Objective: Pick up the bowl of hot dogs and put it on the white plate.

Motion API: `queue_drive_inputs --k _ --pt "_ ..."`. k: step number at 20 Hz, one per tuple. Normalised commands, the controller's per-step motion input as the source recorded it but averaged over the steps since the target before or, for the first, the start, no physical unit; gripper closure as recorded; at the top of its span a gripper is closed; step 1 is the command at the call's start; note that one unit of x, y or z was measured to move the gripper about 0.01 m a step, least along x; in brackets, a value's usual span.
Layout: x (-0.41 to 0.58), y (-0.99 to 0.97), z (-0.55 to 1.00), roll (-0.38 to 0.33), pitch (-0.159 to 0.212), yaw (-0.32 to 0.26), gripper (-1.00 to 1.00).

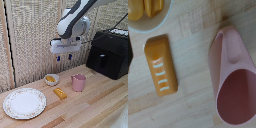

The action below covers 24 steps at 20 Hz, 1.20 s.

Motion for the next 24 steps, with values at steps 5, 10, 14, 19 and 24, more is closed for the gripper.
queue_drive_inputs --k 5,10,14,19,24 --pt "0.174 0.00 -0.41 -0.011 0.132 -0.026 -1.00" --pt "0.307 0.00 -0.39 -0.007 0.092 0.000 -1.00" --pt "0.323 0.02 -0.31 -0.016 0.054 0.000 -1.00" --pt "0.322 0.09 -0.24 -0.016 0.003 0.000 -1.00" --pt "0.310 0.09 -0.23 -0.016 0.000 0.000 -1.00"
